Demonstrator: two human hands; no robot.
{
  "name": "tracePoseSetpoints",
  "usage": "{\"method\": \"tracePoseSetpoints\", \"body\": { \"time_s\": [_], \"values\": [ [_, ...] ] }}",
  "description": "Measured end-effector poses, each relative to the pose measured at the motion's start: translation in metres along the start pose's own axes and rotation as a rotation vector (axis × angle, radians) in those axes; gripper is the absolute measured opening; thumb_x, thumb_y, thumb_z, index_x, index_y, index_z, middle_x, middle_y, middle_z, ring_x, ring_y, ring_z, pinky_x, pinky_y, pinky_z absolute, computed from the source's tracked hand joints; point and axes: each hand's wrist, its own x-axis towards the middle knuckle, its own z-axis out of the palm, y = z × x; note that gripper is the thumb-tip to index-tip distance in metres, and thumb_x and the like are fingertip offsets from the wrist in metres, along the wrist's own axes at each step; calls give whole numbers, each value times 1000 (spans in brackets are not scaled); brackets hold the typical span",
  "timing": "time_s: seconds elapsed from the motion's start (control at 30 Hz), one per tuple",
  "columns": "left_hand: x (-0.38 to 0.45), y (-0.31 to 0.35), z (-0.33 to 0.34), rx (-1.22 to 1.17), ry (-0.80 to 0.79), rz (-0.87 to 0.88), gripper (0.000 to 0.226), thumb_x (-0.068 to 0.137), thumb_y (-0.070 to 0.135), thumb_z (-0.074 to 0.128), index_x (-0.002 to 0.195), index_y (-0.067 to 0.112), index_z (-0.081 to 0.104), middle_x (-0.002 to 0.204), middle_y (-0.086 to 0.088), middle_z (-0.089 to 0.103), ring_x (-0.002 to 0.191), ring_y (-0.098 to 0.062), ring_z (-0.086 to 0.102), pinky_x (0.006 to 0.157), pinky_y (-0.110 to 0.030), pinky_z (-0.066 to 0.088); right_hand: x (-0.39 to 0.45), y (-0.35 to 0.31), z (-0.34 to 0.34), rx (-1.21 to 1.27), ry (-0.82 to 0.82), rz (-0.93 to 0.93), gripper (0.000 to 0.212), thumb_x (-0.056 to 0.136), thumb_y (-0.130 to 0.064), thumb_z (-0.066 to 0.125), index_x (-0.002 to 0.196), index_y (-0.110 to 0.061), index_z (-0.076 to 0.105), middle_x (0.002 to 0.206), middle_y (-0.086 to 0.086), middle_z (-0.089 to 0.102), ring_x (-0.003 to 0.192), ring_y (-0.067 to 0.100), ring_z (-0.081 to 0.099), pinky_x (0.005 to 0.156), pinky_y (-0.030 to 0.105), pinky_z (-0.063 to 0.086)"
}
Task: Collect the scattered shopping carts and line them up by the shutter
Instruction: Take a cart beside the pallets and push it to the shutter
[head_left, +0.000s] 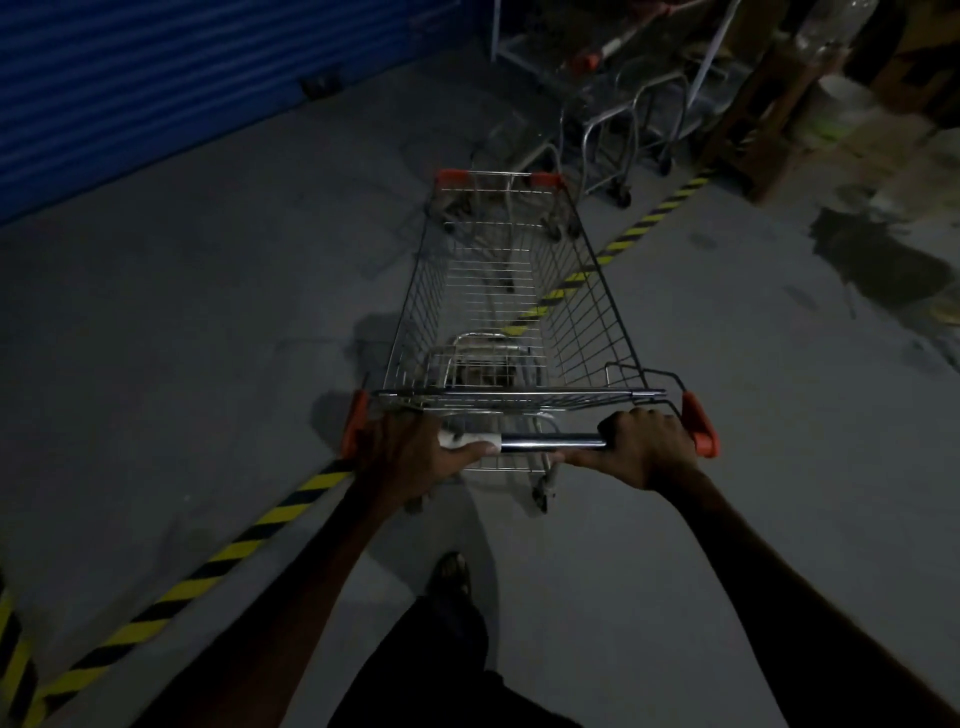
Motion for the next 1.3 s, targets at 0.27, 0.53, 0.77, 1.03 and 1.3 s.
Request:
{"method": "tracePoseSetpoints", "body": {
  "time_s": [0.27,0.53,0.77,1.03,1.3],
  "values": [
    [129,-21,-3,-61,-135,-119,78,71,104,46,58,28,60,57,14,57,62,-4,63,62,-27,47,147,27,-27,-24,23,-54,101,58,-113,15,68,-25,63,67,-6,63,70,20,66,69,34,48],
    [259,-37,-4,39,-141,-226,81,75,100,46,103,33,80,98,4,77,105,-13,70,110,-42,37,303,51,-51,-2,128,-132,106,56,-114,5,61,-22,57,59,-5,56,63,20,62,65,33,50],
    [372,-45,-5,189,-158,-271,92,77,101,33,111,27,78,105,-1,77,104,-28,71,99,-52,51,431,75,-71,-2,222,-184,99,62,-111,7,48,-23,48,47,-5,47,46,22,60,50,28,39],
    [467,-82,16,247,-132,-445,96,64,113,17,69,34,71,81,16,74,99,-6,71,129,-53,9,547,91,-96,96,143,-304,92,68,-107,4,55,-23,40,50,-6,29,48,25,54,50,25,29],
    [555,-125,19,274,-113,-445,104,63,114,13,78,32,76,87,14,76,100,-9,71,125,-51,9,647,72,-137,428,220,-296,80,75,-79,42,94,-10,78,93,0,72,78,3,73,56,10,53]
  ]
}}
